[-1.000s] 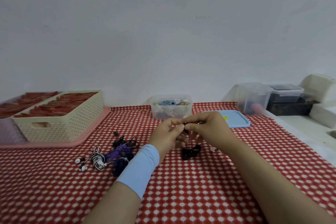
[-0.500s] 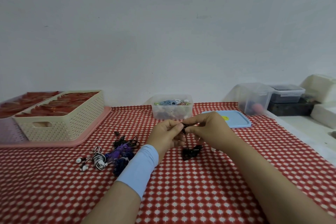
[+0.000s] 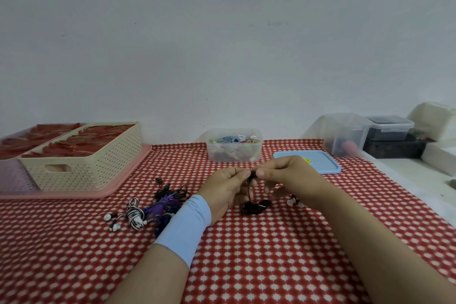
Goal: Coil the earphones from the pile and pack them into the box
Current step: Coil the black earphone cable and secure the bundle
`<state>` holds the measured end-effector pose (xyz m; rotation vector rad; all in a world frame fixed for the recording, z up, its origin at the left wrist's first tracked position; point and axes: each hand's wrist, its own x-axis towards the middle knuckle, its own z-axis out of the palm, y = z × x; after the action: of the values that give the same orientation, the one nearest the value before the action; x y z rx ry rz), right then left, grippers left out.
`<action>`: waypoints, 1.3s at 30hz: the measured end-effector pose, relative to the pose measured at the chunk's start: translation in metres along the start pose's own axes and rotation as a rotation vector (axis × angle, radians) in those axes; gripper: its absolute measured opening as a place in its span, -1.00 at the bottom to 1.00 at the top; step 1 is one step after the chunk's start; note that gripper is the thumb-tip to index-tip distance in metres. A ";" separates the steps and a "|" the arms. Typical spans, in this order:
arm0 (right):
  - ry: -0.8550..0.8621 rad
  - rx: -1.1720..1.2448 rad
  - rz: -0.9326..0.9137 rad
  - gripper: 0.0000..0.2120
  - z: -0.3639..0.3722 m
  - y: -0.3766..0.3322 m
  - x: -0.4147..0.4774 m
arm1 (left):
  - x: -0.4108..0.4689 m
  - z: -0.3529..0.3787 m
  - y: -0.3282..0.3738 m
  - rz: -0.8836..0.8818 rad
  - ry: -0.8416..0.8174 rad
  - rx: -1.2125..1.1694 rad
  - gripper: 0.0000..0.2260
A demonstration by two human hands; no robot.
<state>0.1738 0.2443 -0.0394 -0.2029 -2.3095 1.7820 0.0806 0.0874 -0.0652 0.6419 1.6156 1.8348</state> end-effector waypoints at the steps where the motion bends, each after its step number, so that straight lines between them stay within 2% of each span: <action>1: -0.003 0.018 0.008 -0.90 0.001 0.000 0.000 | -0.001 0.001 0.000 -0.008 -0.013 -0.023 -0.84; 6: -0.057 0.095 0.049 -0.86 0.003 0.001 0.000 | -0.004 0.001 0.002 -0.031 -0.079 -0.093 -0.81; 11: -0.067 0.197 0.008 -0.86 0.003 0.000 0.000 | -0.002 0.006 0.004 -0.018 -0.045 -0.209 -0.82; 14: -0.078 0.145 -0.008 -0.90 0.003 -0.002 -0.001 | -0.002 0.006 0.004 -0.021 -0.056 -0.168 -0.82; 21: 0.023 0.091 -0.046 -0.94 0.007 -0.003 0.001 | -0.004 0.005 0.005 -0.035 -0.046 -0.173 -0.86; 25: 0.069 0.100 -0.041 -0.91 0.007 -0.001 0.001 | -0.002 0.006 0.004 0.018 0.062 -0.107 -0.86; 31: 0.143 -0.010 -0.095 -0.90 0.006 0.003 0.004 | 0.001 0.003 0.000 0.032 0.057 -0.179 -0.89; 34: 0.175 -0.077 -0.150 -0.89 0.007 0.005 0.006 | 0.002 0.003 -0.003 0.090 0.102 -0.101 -0.87; 39: 0.167 -0.027 -0.139 -0.88 0.011 0.003 0.006 | 0.003 0.000 -0.005 0.236 0.210 0.094 -0.86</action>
<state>0.1654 0.2359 -0.0441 -0.1831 -2.1761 1.6044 0.0789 0.0895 -0.0704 0.7278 1.8371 2.0627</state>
